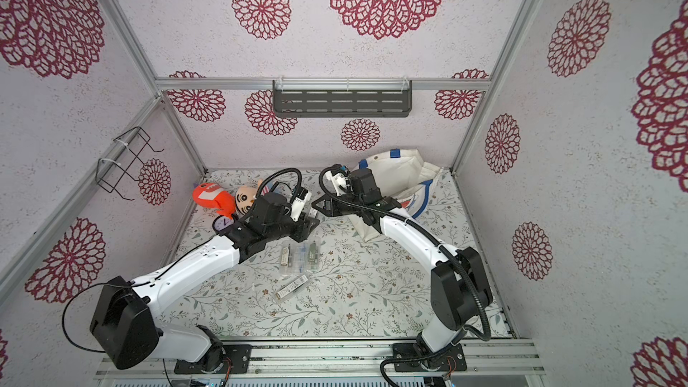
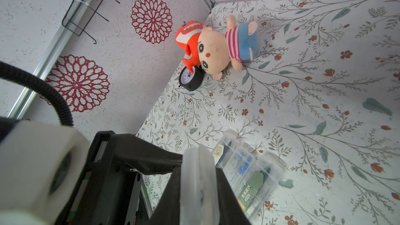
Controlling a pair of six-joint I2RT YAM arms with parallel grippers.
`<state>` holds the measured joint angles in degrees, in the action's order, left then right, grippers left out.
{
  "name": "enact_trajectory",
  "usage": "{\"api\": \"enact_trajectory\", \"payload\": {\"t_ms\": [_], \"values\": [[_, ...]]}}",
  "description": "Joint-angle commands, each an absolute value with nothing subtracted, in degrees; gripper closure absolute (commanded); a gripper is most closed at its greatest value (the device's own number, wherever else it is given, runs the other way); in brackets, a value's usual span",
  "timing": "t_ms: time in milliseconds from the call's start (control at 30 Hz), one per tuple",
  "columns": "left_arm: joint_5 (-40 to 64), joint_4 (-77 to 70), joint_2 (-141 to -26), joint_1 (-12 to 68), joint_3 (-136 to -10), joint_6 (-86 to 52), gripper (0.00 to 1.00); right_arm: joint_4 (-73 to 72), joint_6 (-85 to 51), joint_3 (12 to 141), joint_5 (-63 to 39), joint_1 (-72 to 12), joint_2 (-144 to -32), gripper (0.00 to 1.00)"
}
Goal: Put the compass set into the canvas bag
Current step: Pick up the compass set at the center of the board.
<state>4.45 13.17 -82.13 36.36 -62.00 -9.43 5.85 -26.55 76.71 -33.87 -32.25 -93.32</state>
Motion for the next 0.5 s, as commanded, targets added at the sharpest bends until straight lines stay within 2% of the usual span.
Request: {"api": "enact_trajectory", "payload": {"t_ms": [0,167,233,333,467], "values": [[3.61,11.6,-82.44,36.28,-64.32,-8.43,0.55,5.91,-26.51,77.69,-32.84,-32.76,-92.81,0.85],[3.59,12.32,-82.38,36.34,-63.77,-9.34,0.28,9.3,-23.73,79.03,-29.24,-32.44,-92.03,0.92],[4.24,12.43,-81.38,36.3,-62.96,-9.58,0.21,11.05,-22.64,80.32,-27.69,-31.88,-91.52,0.92],[5.14,12.64,-79.67,36.29,-61.29,-9.05,0.14,12.82,-21.1,82.13,-25.88,-30.39,-90.42,0.95],[4.1,14.26,-77.93,36.3,-59.51,-9.29,0.14,14.14,-20.41,84.34,-25.03,-27.01,-88.86,0.99]]}}
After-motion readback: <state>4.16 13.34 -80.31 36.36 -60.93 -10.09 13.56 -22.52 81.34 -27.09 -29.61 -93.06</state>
